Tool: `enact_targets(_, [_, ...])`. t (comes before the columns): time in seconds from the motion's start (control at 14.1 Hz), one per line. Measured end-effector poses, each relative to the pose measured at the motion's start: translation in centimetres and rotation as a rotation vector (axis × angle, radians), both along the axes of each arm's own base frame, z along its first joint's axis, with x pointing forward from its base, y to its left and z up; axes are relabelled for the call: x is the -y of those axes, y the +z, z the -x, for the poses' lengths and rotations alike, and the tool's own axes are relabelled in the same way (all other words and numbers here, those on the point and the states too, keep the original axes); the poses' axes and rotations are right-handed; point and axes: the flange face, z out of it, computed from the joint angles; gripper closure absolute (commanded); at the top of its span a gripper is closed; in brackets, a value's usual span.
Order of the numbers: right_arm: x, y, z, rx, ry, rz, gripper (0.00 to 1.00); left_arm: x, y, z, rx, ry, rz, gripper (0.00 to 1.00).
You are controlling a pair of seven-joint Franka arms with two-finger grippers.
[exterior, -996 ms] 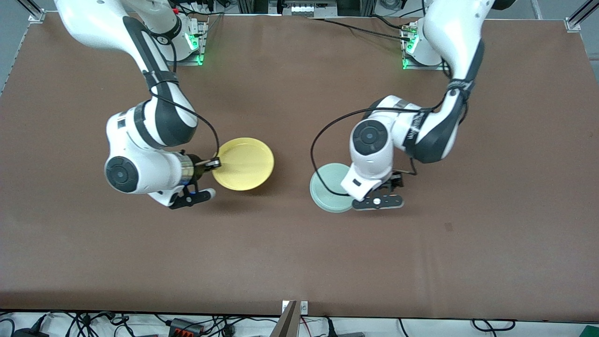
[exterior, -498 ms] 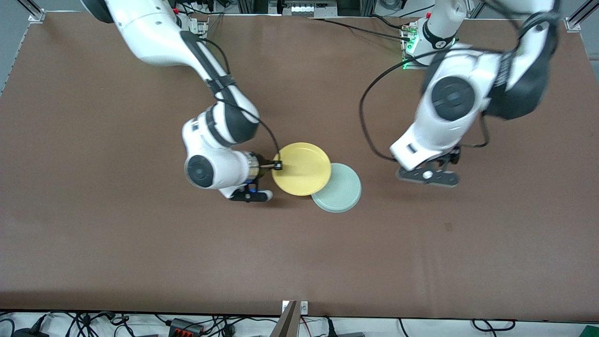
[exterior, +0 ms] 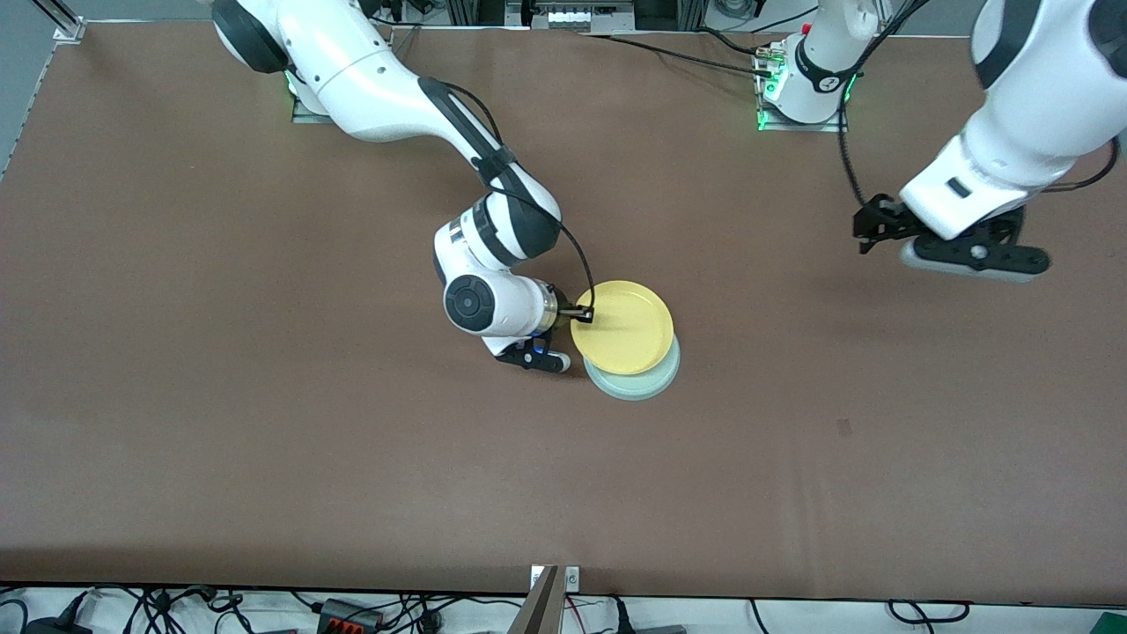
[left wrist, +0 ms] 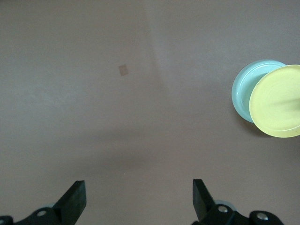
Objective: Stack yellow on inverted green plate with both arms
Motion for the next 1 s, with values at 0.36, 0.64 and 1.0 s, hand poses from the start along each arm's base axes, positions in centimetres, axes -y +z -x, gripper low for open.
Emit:
enact_targets(0.36, [-0.2, -0.8, -0.5, -0.036, -0.081, -0.065, 1.00, -2.9, 2.9, -0.1, 0.021, 0.059, 0.110, 0.00])
enact_targets(0.64, [-0.3, -1.5, -0.2, -0.041, -0.082, -0.060, 0.05, -3.7, 5.1, -0.3, 0.003, 0.072, 0.127, 0.00])
enact_targets(1.0, [-0.4, -0.5, -0.7, -0.027, -0.076, -0.057, 0.00, -3.4, 3.5, -1.2, -0.020, 0.060, 0.095, 0.00])
